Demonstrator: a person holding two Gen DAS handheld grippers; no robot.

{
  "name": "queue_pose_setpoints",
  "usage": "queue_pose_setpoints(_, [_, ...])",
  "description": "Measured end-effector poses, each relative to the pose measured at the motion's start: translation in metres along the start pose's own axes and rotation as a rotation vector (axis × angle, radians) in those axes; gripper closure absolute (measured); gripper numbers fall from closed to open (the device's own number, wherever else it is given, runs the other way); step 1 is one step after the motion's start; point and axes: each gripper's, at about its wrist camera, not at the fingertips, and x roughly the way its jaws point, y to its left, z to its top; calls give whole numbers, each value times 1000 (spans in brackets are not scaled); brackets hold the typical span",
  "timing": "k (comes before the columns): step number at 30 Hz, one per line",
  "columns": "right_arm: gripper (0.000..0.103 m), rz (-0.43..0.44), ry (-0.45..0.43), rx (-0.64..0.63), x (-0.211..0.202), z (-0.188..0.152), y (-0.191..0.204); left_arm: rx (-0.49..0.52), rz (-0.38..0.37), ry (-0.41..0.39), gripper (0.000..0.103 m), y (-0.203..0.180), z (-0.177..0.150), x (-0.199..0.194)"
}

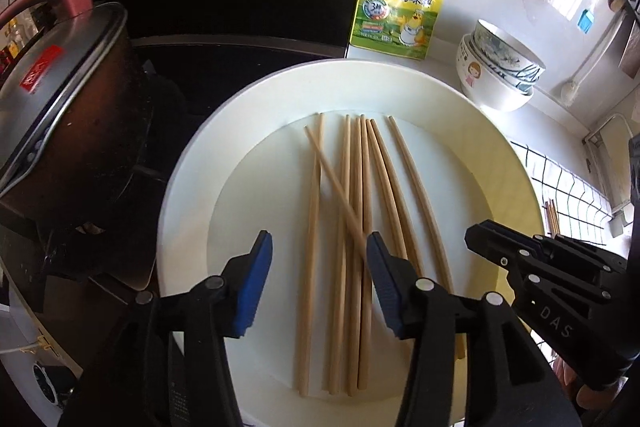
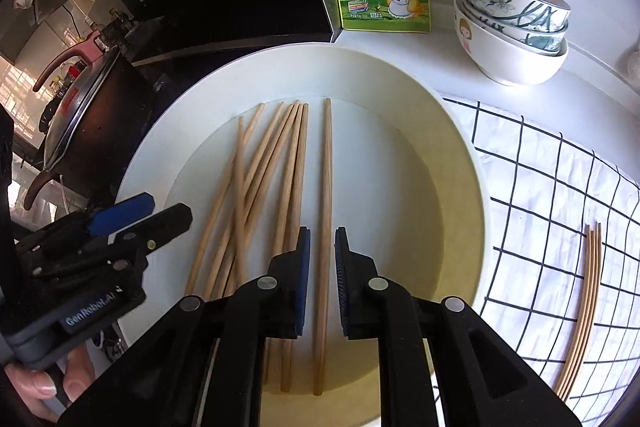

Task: Organize utensils
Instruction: 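Open both tools to release the chopsticks into the basin, then move both open tools back over the chopstick bundle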

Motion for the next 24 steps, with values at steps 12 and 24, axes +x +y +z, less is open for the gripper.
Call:
queue_pose_setpoints(12, [86,-10,-41,-11,-28,-17,5,-36,-4,-25,48,8,-12,-23])
queue_pose_setpoints(24, [81,-13,-93,-13,-55,-28,5,-30,-5,-61,48,2,-17,-41])
